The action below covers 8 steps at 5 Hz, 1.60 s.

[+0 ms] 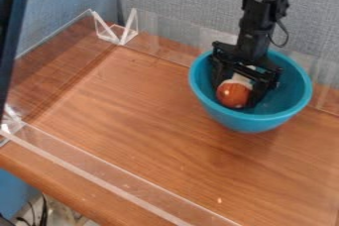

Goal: Remove the mushroom from inside the blue bowl and put it on the table

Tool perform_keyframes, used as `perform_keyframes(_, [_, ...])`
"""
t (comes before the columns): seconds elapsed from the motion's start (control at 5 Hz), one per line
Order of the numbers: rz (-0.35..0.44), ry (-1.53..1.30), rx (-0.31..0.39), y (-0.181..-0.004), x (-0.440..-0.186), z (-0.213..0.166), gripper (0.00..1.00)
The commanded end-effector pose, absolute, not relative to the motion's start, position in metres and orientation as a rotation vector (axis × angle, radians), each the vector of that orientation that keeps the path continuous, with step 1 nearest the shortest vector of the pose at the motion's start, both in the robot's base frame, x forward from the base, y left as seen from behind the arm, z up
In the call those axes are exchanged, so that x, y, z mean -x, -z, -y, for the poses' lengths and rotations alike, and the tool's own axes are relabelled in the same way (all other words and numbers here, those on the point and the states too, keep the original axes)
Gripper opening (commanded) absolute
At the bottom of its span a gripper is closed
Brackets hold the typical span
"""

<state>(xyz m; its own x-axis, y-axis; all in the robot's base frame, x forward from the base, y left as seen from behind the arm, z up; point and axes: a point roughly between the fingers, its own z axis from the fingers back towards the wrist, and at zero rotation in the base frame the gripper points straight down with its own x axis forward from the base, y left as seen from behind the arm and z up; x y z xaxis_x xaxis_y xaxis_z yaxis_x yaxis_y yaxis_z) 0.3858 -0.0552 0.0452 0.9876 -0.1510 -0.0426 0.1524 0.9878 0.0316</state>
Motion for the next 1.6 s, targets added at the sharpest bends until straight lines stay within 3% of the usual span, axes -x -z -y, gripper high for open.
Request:
perform_keyframes(0.0, [0.027, 0.134, -0.029, -0.066, -0.393, 0.049, 0.0])
perform_keyframes(1.2, [0.161, 0.196, 0.04, -0.137, -0.378, 0.043, 0.0])
perform_keyframes(1.4, [0.17, 0.195, 0.044, -0.142, -0.374, 0.04, 0.0])
